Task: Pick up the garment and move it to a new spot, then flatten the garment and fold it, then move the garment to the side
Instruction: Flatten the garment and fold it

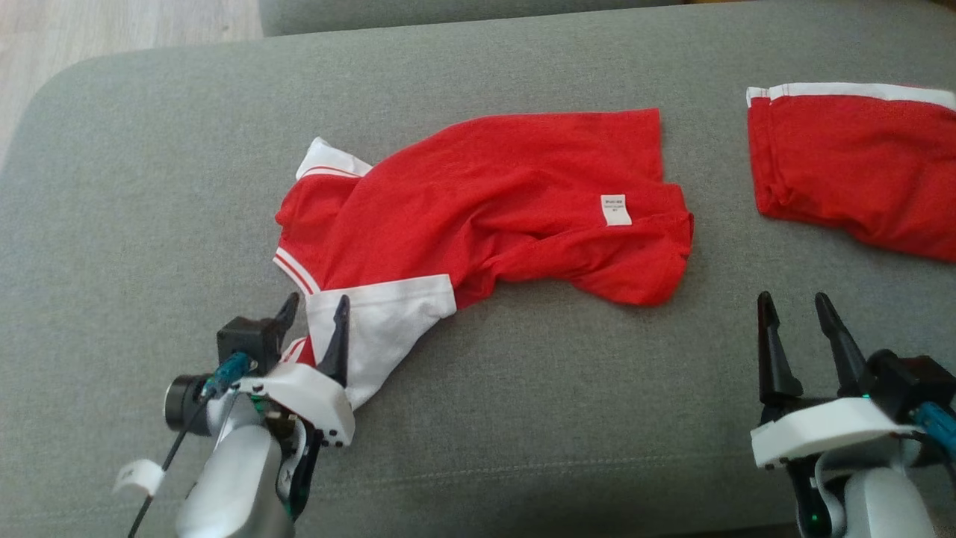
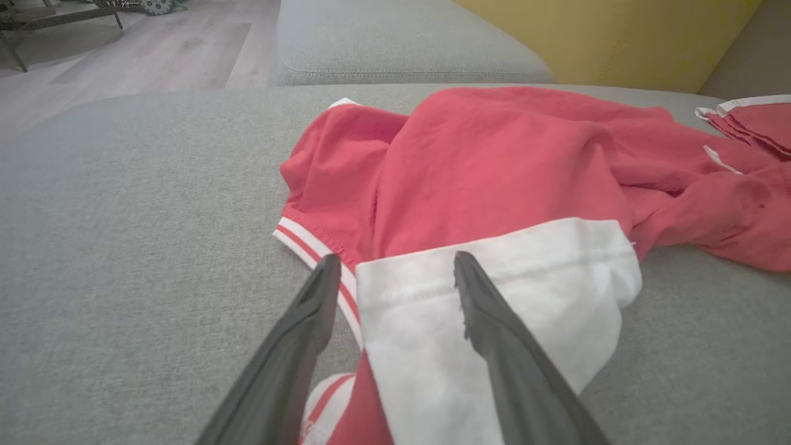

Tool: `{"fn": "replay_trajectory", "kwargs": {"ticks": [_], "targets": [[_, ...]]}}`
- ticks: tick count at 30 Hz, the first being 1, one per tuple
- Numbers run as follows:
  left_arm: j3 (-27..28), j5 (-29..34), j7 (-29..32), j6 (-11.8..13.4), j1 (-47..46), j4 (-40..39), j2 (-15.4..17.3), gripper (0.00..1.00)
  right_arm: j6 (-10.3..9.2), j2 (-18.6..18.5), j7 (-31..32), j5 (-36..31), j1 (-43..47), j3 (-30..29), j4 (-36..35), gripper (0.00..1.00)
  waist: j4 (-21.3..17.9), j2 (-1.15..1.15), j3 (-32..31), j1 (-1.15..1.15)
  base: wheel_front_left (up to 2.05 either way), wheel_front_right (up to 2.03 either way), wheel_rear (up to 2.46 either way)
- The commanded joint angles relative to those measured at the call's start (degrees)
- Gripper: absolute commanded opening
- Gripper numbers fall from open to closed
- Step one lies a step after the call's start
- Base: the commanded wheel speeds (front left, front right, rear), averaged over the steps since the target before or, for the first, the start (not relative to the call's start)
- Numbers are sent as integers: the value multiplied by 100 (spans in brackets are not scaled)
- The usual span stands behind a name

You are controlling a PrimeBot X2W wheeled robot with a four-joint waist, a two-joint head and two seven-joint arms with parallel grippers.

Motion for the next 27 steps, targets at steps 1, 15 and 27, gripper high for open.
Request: {"fn": "replay_trajectory", "kwargs": {"ticks": [1, 15, 27], "targets": [[178, -67, -71, -38, -295, -65, 77, 19, 35, -13, -19, 32, -86, 157, -166, 100, -2, 0, 4, 0, 0, 0, 0], [403, -167, -71, -8, -172, -828, 28, 0, 35, -13, -26, -14, -172, 20, -202, 100, 249, 0, -8, 0, 0, 0, 0], [404, 86, -71, 6, 644, -2668, -16, 0, 35, -13, 204, -239, -706, 90, 12, 100, 814, 0, 38, 0, 0, 0, 0]]}}
